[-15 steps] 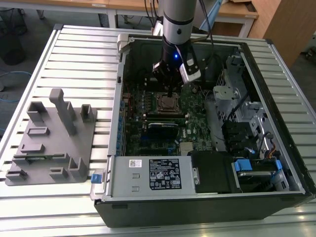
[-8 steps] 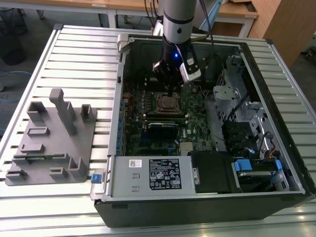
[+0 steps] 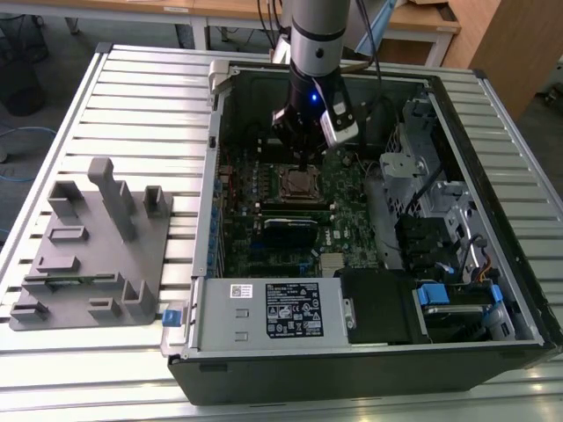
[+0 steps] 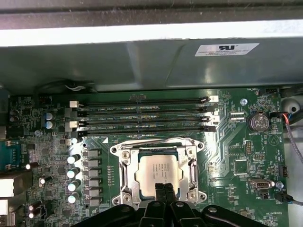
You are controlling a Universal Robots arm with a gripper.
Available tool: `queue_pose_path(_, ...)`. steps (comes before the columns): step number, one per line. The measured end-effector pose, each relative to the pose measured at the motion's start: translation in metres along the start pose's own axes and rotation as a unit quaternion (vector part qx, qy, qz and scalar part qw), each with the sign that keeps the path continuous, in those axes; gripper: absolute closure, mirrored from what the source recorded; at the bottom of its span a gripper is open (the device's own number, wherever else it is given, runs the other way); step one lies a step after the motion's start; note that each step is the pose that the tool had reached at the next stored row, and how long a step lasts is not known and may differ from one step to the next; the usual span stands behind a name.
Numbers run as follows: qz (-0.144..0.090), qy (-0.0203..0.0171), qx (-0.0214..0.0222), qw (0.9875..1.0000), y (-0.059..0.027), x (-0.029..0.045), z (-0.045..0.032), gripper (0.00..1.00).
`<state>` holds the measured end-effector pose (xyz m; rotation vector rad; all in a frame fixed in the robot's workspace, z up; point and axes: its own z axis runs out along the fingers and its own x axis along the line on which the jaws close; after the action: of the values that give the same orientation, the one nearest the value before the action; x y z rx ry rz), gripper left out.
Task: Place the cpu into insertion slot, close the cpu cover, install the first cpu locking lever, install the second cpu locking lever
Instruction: 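Install the second cpu locking lever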
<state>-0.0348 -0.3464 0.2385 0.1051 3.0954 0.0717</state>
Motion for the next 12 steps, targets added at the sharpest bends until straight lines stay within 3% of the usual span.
queue_pose_path(12, 0.000, 0.0000, 0.0000, 1.0000, 0.0001, -0.0001, -0.0022, 0.89)
